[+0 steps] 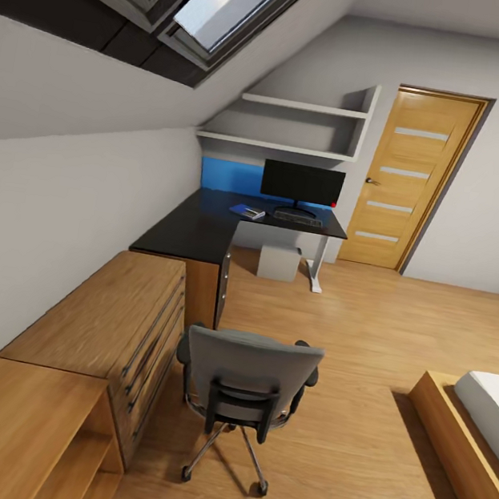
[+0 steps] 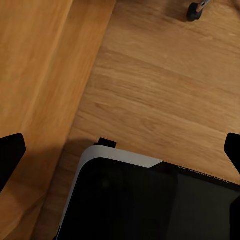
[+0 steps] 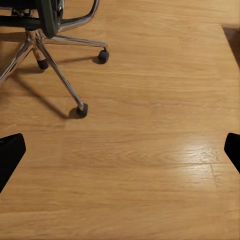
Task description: In the bedroom, organize the workspace by keeping the computer under the desk, ensuring the monitor is on the desk, placing the keyboard on the desk next to the monitor, placing the mouse on the desk next to the keyboard, moving the folder from the swivel chair onto the desk next to the mouse, stacking the notebook on top of the folder with the pen on top of the notebook, and positioning the swivel chair next to the desk.
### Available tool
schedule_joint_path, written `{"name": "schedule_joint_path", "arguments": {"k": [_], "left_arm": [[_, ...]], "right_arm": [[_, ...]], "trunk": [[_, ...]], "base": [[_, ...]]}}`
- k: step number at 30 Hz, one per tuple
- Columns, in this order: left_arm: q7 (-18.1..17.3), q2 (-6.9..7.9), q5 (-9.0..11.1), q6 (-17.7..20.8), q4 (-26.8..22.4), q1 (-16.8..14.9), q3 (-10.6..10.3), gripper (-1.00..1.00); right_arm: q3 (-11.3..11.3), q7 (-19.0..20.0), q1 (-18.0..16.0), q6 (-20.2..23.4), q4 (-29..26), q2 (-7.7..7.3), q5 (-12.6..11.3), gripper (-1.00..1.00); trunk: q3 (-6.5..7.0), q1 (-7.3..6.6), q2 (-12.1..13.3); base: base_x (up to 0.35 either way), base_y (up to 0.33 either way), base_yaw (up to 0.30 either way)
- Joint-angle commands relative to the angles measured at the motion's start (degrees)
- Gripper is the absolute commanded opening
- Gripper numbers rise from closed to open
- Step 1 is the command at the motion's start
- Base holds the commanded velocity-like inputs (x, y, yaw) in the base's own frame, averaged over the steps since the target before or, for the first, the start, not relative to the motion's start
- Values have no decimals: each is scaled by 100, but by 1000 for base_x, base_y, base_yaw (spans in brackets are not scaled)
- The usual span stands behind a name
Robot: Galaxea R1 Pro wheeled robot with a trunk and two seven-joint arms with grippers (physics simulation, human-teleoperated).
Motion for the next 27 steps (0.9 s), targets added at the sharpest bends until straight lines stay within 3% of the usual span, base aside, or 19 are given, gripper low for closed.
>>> {"name": "schedule_joint_path", "arguments": {"k": [1, 20, 27], "left_arm": [[53, 1, 4, -18, -1, -4, -48, 100], [36, 1, -10, -27, -5, -4, -48, 100], [64, -81, -2, -25, -10, -4, -49, 100]], "right_arm": [[49, -41, -4, -10, 3, -2, -11, 100], [44, -16, -4, -8, -1, -16, -11, 100], [34, -7, -4, -23, -7, -35, -12, 100]], "trunk": [[-11, 2, -10], [-11, 2, -10], [-47, 46, -90]], "base": [[0, 19, 0], [0, 3, 0], [0, 0, 0]]}}
